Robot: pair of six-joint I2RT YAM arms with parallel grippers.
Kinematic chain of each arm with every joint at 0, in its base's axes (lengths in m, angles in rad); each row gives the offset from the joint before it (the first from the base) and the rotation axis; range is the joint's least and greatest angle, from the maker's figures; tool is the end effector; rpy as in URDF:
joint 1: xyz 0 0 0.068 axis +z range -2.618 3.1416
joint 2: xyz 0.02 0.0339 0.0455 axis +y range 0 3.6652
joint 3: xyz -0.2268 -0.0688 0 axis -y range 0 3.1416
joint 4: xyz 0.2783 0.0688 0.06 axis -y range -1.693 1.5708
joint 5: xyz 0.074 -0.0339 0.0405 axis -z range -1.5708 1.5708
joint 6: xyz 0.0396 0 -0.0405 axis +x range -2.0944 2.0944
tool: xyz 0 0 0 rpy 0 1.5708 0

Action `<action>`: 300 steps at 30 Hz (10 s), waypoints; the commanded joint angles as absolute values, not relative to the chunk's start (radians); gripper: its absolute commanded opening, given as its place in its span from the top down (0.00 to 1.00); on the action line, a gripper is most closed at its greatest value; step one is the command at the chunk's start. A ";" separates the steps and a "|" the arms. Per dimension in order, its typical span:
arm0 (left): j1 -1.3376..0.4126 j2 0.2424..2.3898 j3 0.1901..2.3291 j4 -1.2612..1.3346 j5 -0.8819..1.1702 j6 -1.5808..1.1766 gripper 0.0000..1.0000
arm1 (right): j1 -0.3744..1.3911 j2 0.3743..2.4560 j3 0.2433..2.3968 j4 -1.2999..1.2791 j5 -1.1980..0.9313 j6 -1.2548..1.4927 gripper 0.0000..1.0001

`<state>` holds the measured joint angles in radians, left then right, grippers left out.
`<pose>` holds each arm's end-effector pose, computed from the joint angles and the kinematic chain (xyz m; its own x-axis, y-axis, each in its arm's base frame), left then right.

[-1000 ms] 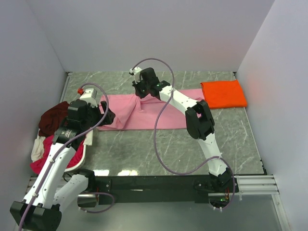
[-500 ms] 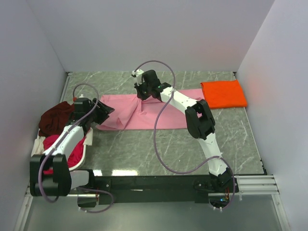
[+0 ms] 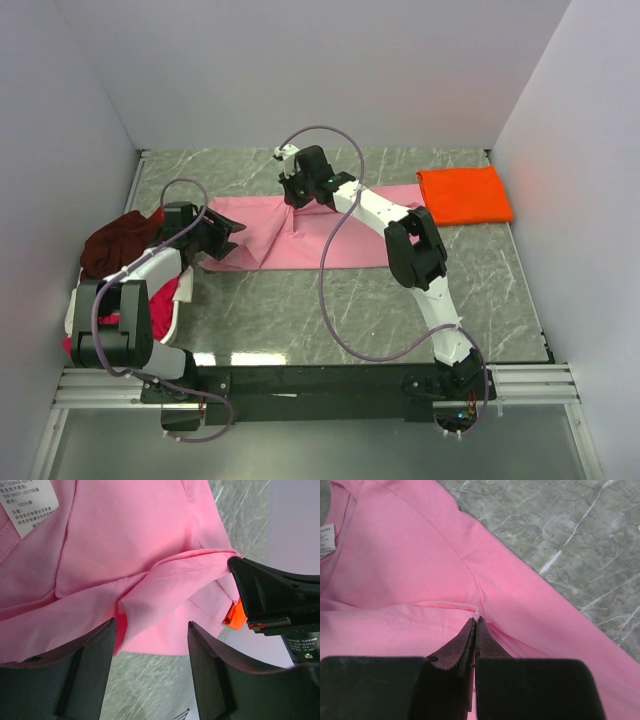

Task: Fold and stack the t-shirts
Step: Fold the tshirt

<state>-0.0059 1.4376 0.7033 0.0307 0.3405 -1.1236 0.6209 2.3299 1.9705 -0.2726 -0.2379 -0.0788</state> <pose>0.3215 -0.0151 0.1243 -0.5144 -0.8469 -0.1349 -0.4708 0.4104 -0.7810 0.4407 0.3267 0.1699 -0.4223 -0.3961 -0.8153 -0.7556 0.6507 0.0753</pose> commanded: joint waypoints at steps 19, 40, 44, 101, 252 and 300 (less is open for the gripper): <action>-0.032 1.552 0.792 0.006 0.344 -1.141 0.36 | 0.614 2.301 1.977 -0.238 -0.256 -0.060 1.00; -0.040 1.589 0.805 0.083 0.423 -1.172 0.42 | 0.615 2.293 1.964 -0.233 -0.259 -0.060 1.00; -0.040 1.611 0.802 0.118 0.433 -1.181 0.44 | 0.615 2.292 1.960 -0.233 -0.259 -0.060 1.00; -0.044 2.003 1.483 -0.170 0.311 -0.213 0.99 | 0.518 2.376 2.025 -0.129 -0.282 0.301 1.00; -0.203 1.032 0.546 -0.520 -0.121 -1.049 0.96 | 0.255 1.521 0.850 -0.713 -0.133 -1.350 1.00; -0.026 1.956 1.292 -0.267 0.745 -0.457 0.48 | 0.334 1.971 1.649 -0.753 -0.950 -0.495 0.55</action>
